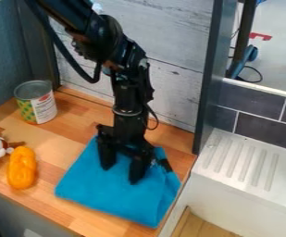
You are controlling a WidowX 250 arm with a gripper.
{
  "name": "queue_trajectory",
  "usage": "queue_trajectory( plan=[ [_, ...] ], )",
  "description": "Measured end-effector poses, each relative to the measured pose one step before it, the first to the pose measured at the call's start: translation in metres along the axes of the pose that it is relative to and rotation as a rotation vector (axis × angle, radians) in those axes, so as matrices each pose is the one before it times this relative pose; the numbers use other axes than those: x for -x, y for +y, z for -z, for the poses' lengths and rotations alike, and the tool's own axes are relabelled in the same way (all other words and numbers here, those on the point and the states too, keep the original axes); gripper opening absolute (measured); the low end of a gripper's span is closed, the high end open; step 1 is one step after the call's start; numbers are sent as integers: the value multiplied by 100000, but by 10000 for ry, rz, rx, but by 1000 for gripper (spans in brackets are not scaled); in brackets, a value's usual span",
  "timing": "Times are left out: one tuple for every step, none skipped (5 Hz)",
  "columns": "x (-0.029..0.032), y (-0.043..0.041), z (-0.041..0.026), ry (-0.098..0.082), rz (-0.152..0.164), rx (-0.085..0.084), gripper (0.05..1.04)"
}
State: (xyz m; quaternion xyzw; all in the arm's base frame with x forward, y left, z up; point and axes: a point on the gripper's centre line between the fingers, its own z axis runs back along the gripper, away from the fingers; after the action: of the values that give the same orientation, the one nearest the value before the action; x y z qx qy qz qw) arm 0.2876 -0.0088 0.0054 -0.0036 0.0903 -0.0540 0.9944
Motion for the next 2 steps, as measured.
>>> queue_trajectory(
  plan=[
    [1992,-452,367,472,145,227,1002],
    [753,-277,250,183,71,151,1002]
  ],
)
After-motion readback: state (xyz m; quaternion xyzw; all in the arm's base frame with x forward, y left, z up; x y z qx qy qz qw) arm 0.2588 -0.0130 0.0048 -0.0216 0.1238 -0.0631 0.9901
